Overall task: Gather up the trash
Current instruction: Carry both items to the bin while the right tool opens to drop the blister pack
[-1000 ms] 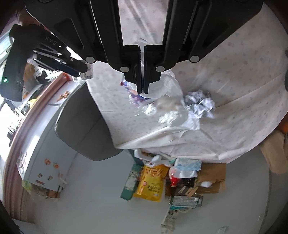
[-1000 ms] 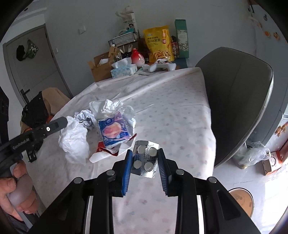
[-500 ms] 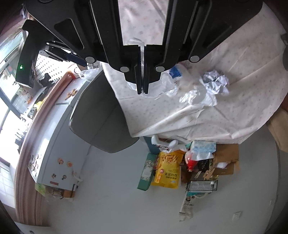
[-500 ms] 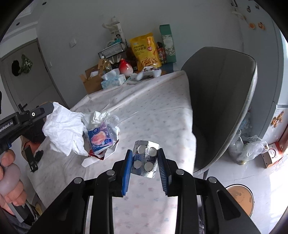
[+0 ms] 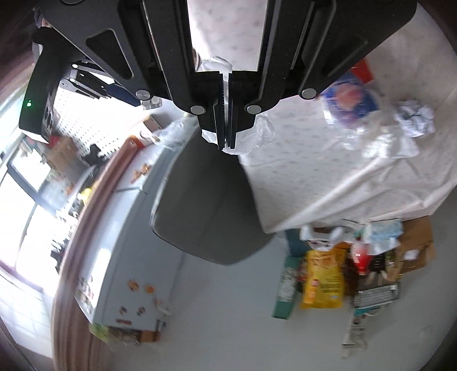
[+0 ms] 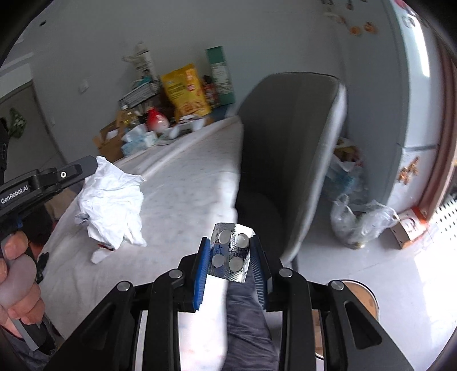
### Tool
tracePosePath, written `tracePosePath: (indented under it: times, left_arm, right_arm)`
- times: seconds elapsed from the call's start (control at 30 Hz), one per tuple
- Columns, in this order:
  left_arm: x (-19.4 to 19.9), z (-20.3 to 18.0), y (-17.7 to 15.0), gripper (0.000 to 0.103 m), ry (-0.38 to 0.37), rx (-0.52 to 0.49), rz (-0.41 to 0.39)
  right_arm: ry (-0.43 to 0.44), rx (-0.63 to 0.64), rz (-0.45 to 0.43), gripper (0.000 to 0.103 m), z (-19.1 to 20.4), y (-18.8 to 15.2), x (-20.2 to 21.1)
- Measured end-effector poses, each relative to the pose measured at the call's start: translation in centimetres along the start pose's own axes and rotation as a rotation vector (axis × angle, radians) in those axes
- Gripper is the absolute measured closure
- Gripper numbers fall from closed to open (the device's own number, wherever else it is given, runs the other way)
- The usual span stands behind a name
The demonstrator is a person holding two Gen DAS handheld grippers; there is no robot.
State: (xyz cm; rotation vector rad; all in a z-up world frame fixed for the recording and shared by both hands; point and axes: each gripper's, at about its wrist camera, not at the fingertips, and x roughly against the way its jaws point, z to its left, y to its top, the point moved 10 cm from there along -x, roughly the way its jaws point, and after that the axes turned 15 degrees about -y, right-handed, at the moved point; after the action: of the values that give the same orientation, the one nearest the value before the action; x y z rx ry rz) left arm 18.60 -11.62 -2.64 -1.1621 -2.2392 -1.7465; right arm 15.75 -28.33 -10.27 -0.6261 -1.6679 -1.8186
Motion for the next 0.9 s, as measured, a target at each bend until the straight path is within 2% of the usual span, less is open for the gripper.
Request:
tracePosePath:
  times: [0.37,0.73,0.77,0.8,0.83,0.87,0.9]
  left_arm:
    - [-9.9,-7.3,-2.5,0.1,-0.12,-0.074,0.155]
    - [-17.4,-12.1,-6.2,0.1,-0.175,-0.117,0.295]
    - [-18.1,-12.3,-6.6,0.1,-0.176,-0.119,0.308]
    - [-18.5,-12.5,-6.8,0.1,-0.177,-0.12,0.317]
    - [-19.0,-12.8,-7.2,0.1,-0.178,-0.121,0.328]
    - [-19.4,-13.0,-7.4,0.1,-0.179,-0.121,0.336]
    - [-19.8,-13.1,-7.6,0.1,-0.182,-0.12,0.346]
  right_arm:
    - [-0.131,-0.121,0.046,0.074,-10.4,-2.3,-1.7]
    - [-0.213,-0.246,0.15,0.071,-18.8,-6.9,-5.4]
    - [-0.208,-0.264,0.162,0.069,-19.4,-7.4,-5.9]
    - [-0.204,-0.278,0.171,0.062,-19.9,-7.9,-6.3]
    - [-0.2,-0.29,0.178,0.048,-20.4,-8.3,-6.7]
    - [-0.205,-0.299,0.179,0.043,-20.8,-8.7,-7.0]
    - [-0.215,-0.305,0.181,0.043,-21.3,-9.0,-7.2]
